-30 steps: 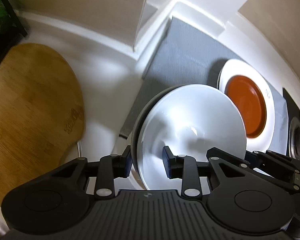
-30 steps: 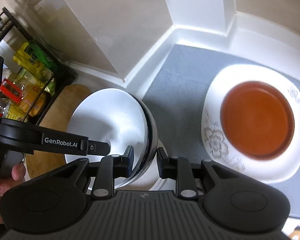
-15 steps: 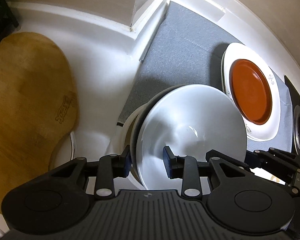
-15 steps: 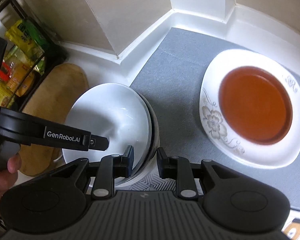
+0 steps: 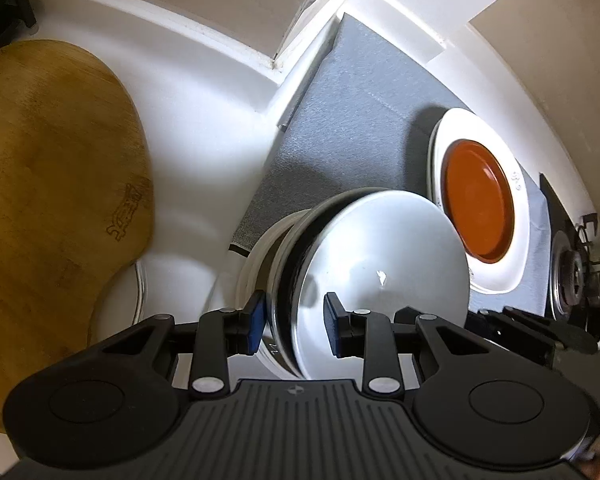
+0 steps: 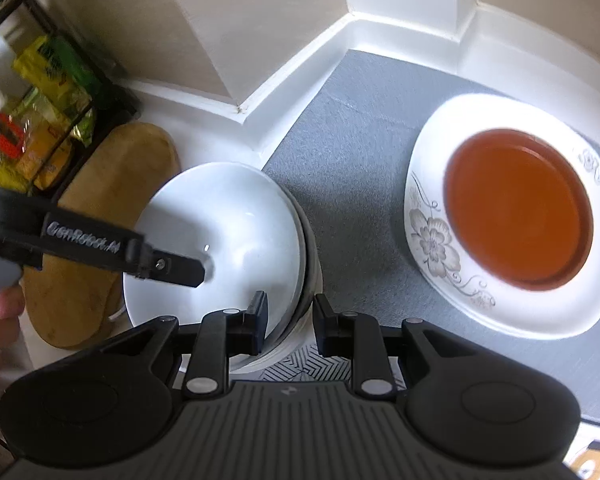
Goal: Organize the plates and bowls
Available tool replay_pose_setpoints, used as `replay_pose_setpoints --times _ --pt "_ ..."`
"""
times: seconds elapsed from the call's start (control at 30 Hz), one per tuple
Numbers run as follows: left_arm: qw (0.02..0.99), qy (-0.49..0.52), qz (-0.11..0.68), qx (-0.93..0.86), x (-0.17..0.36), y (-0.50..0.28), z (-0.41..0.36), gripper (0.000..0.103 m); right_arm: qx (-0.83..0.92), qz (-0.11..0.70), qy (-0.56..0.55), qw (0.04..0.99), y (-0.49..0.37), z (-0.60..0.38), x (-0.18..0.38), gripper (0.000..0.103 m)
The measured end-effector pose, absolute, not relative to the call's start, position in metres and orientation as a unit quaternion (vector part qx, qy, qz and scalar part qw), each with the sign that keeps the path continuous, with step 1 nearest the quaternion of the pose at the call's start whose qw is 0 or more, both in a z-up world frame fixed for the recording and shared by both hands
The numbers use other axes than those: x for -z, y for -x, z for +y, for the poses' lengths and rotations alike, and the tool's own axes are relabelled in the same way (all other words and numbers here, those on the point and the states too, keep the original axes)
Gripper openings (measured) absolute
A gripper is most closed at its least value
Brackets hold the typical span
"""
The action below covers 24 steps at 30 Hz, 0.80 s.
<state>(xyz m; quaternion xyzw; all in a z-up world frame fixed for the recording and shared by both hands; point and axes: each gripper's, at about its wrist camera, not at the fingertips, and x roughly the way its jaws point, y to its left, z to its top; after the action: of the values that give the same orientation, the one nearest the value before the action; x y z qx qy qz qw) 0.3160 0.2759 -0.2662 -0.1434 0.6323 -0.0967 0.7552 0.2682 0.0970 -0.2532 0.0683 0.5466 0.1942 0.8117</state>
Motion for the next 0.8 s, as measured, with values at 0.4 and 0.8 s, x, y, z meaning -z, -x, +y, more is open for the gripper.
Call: replay_pose_setpoints --times 0.4,0.8 --pt "0.748 0.127 0.641 0.116 0.257 -0.308 0.281 0.032 -0.204 0.571 -0.113 0.787 -0.273 0.088 0.249 0.024" --pt "0.765 0.086 0.626 0.126 0.259 -0.316 0.279 0.032 -0.212 0.580 -0.127 0.776 -0.284 0.088 0.255 0.031"
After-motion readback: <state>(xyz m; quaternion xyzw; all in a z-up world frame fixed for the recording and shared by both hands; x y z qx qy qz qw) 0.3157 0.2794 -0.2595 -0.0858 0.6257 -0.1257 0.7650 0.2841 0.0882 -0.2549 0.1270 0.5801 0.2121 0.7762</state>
